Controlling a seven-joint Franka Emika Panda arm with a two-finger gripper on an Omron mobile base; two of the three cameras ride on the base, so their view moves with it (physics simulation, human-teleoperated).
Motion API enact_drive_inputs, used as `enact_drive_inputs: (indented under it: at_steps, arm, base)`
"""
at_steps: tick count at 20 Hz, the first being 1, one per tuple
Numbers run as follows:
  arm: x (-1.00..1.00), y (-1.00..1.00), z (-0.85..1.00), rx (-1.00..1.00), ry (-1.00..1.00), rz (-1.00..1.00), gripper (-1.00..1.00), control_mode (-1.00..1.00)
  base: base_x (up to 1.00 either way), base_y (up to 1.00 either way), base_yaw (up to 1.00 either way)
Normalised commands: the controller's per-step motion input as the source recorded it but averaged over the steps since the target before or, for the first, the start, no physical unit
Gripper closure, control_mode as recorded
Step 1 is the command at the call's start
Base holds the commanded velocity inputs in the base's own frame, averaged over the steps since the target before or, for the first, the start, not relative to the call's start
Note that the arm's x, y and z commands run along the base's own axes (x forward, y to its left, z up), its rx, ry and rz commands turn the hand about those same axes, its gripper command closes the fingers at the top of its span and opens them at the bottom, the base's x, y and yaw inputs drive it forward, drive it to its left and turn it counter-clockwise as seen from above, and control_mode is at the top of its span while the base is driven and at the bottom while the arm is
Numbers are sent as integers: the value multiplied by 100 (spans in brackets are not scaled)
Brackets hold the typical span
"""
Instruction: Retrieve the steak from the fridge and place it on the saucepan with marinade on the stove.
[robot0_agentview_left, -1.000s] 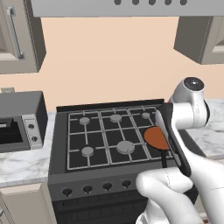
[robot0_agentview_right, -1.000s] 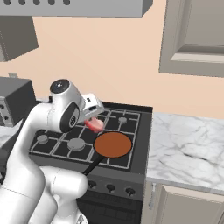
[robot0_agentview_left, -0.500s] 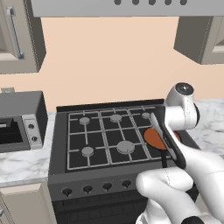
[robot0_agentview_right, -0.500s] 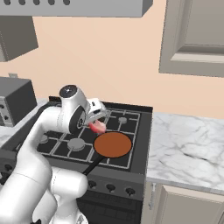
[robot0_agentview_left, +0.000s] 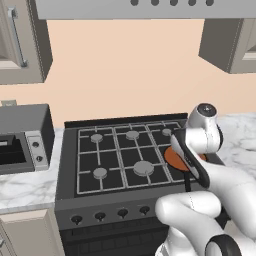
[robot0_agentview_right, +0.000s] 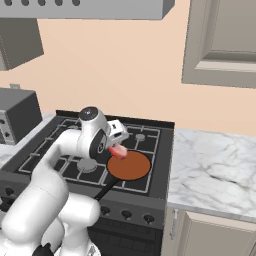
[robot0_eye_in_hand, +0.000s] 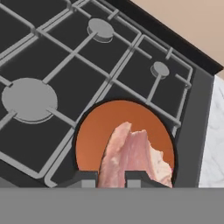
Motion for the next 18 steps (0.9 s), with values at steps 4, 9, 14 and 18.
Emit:
enact_drive_inputs:
  at_steps: [4,9,14,18]
  arm:
    - [26,-9,-36,0,4,0,100,-100]
    - [28,-8,-32,0,3,0,100,-100]
    - [21,-13,-28,0,3,0,100,-100]
    - [18,-12,-26,0,1,0,100,-100]
  base:
    - [0,0,0]
    - [0,0,0]
    - [0,0,0]
    - [0,0,0]
